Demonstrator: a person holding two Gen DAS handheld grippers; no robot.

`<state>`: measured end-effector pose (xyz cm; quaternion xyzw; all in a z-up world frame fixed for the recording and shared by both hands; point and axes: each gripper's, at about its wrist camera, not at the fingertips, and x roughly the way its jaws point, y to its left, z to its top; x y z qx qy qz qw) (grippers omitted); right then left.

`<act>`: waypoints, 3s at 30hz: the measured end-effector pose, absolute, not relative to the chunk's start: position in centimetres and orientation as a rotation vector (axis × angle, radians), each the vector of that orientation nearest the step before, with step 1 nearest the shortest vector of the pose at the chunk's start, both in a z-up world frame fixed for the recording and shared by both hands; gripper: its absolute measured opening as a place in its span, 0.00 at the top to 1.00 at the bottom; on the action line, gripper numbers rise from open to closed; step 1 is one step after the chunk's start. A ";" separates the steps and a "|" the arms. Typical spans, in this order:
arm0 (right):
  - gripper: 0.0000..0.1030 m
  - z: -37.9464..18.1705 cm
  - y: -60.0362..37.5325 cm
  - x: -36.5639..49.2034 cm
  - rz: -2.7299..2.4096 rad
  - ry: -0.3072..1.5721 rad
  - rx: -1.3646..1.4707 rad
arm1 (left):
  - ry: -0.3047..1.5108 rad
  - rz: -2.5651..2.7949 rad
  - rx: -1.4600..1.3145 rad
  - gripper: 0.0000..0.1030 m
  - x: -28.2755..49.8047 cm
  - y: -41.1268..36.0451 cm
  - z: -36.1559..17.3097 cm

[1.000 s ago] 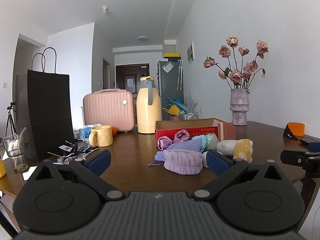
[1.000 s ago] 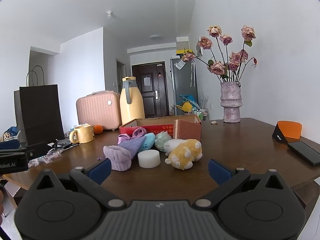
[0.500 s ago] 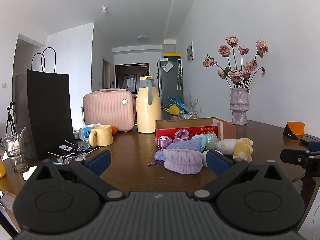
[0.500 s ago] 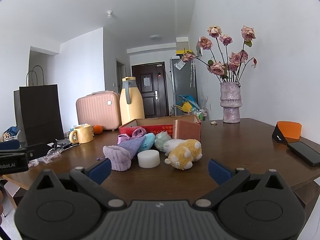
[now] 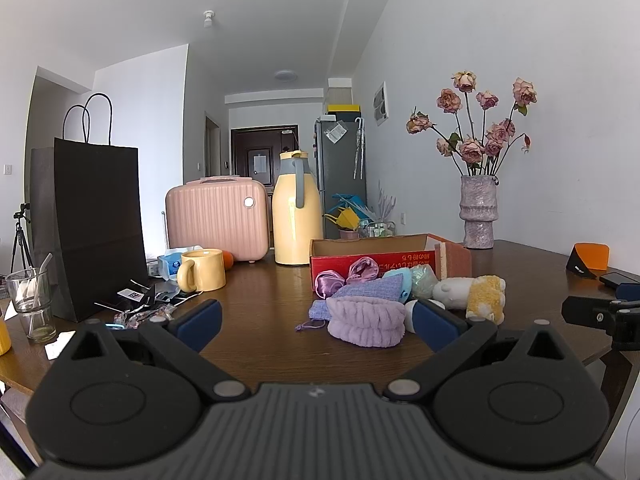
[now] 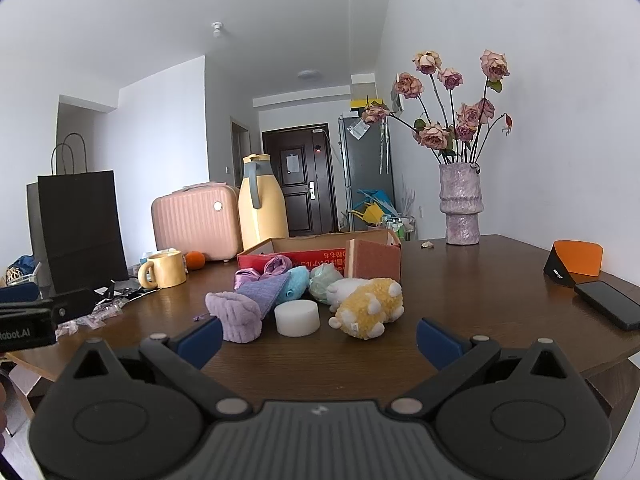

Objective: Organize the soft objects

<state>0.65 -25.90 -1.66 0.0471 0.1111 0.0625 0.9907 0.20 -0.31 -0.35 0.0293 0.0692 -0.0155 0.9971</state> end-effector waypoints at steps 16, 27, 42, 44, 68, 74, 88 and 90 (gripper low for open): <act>0.00 -1.8 -25.6 0.6 0.128 0.216 0.087 | 0.138 -0.032 0.059 0.00 0.2 -0.3 -0.3; 0.00 -1.7 -25.7 0.5 0.124 0.209 0.091 | 0.137 -0.030 0.058 0.00 0.2 -0.2 -0.2; 0.00 -2.2 -25.8 1.4 0.124 0.194 0.088 | 0.149 -0.030 0.062 0.00 0.8 -0.3 -0.3; 0.00 -2.5 -25.8 2.2 0.119 0.195 0.099 | 0.154 -0.024 0.073 0.00 1.4 -0.5 -0.4; 0.00 -2.3 -33.6 17.3 0.166 0.303 0.172 | 0.180 -0.145 0.104 0.00 13.7 -6.1 0.1; 0.11 -1.5 -39.2 30.0 0.287 0.406 0.292 | 0.260 -0.270 0.028 0.17 24.4 -11.6 1.6; 0.34 -7.6 -42.6 45.5 0.644 0.599 0.612 | 0.557 -0.370 -0.162 0.64 38.8 -16.6 -2.7; 0.41 -7.0 -42.2 45.0 0.624 0.590 0.594 | 0.561 -0.368 -0.191 0.66 38.9 -16.3 -2.7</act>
